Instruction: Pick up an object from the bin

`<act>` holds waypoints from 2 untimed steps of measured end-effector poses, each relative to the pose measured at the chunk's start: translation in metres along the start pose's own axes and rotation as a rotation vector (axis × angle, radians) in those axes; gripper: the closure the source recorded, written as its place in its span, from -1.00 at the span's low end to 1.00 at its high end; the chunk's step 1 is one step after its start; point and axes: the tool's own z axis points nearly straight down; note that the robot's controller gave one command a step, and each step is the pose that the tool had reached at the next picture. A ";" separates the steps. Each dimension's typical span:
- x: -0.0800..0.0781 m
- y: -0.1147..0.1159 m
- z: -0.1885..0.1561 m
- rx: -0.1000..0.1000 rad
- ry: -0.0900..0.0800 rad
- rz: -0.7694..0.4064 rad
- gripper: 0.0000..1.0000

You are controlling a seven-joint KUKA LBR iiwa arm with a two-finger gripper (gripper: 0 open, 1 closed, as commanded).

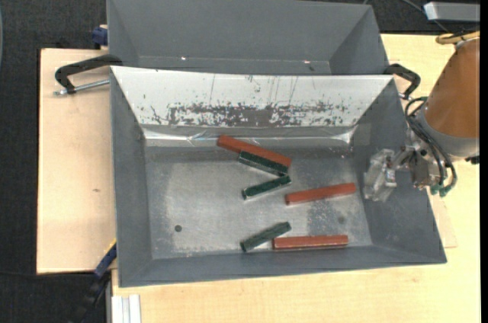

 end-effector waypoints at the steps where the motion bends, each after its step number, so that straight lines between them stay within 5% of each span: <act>1: 0.005 0.011 -0.003 0.000 0.000 -0.006 1.00; 2: -0.029 0.008 -0.009 0.000 -0.006 -0.010 1.00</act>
Offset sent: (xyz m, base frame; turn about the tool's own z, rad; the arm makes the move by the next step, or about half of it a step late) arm 0.0393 -0.0014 0.0100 -0.0114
